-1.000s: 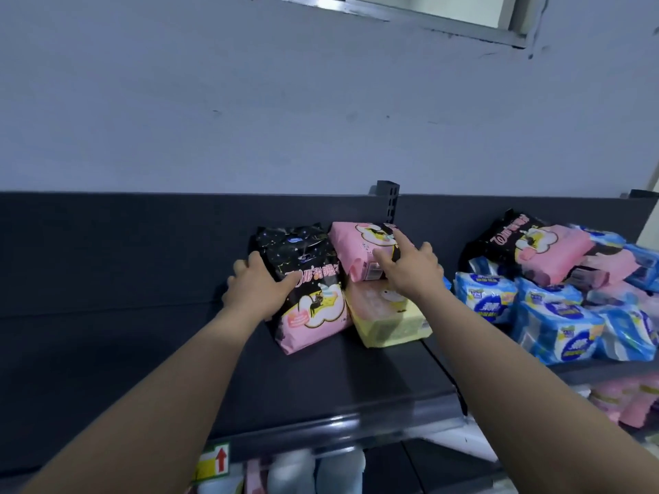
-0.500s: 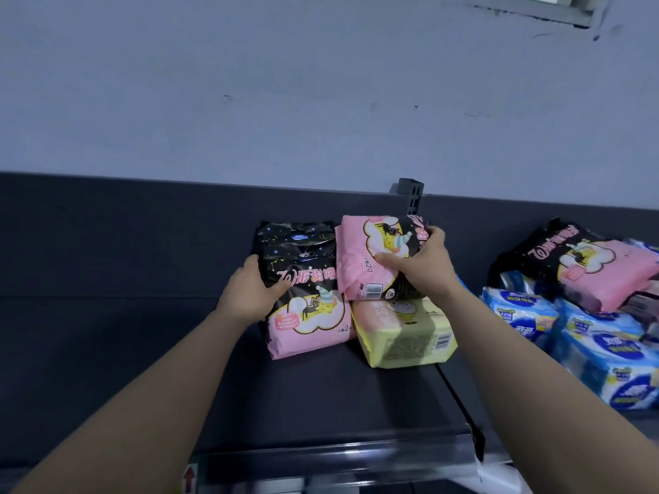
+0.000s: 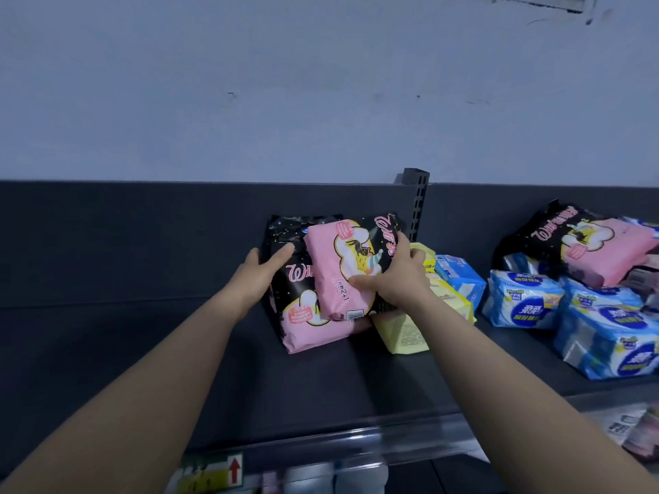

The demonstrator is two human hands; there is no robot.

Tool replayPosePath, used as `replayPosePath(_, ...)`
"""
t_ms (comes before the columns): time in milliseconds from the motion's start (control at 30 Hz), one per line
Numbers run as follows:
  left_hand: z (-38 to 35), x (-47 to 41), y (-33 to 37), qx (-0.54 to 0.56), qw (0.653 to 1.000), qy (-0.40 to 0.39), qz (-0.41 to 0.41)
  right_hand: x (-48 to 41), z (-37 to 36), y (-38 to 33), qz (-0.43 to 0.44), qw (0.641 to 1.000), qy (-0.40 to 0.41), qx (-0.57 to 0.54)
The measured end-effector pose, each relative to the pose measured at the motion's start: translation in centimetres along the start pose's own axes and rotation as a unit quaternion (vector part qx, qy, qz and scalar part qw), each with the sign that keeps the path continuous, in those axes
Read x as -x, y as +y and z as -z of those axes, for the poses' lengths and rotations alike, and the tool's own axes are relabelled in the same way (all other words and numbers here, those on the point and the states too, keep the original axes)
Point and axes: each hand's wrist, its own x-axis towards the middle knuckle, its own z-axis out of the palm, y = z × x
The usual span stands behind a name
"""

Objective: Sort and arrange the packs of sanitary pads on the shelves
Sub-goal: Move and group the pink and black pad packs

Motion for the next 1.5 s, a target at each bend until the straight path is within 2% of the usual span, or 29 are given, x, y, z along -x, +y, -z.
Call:
replayPosePath(233, 0.7, -3.4, -0.6, 0.007, 0.998, -0.049, 0.031, -0.7, -1.3, -1.6, -0.042, 0.998, -0.014, 0.041)
replayPosePath(567, 0.4, -5.2, -2.3, 0.139, 0.980, -0.116, 0.082, -0.6, -2.2, -1.6, -0.028, 0.998, -0.001, 0.060)
replayPosePath(800, 1.6, -3.0, -3.1, 0.113, 0.989, -0.072, 0.060, 0.2, -3.5, -3.3, 0.009, 0.996, -0.023, 0.082)
replayPosePath(1000, 5.6, -0.3, -3.8, 0.104, 0.993, -0.039, 0.040, 0.2, -7.0, -4.1, 0.010, 0.993, -0.110, -0.036)
replayPosePath(1200, 8.7, 2.3, -4.6, 0.117, 0.993, 0.012, 0.024, 2.5, -8.9, -6.4, 0.014, 0.962, -0.221, -0.158)
replayPosePath(1500, 11.8, 6.4, -5.1, 0.140, 0.988, 0.061, -0.002, 5.7, -11.1, -7.4, 0.020, 0.922, -0.267, -0.278)
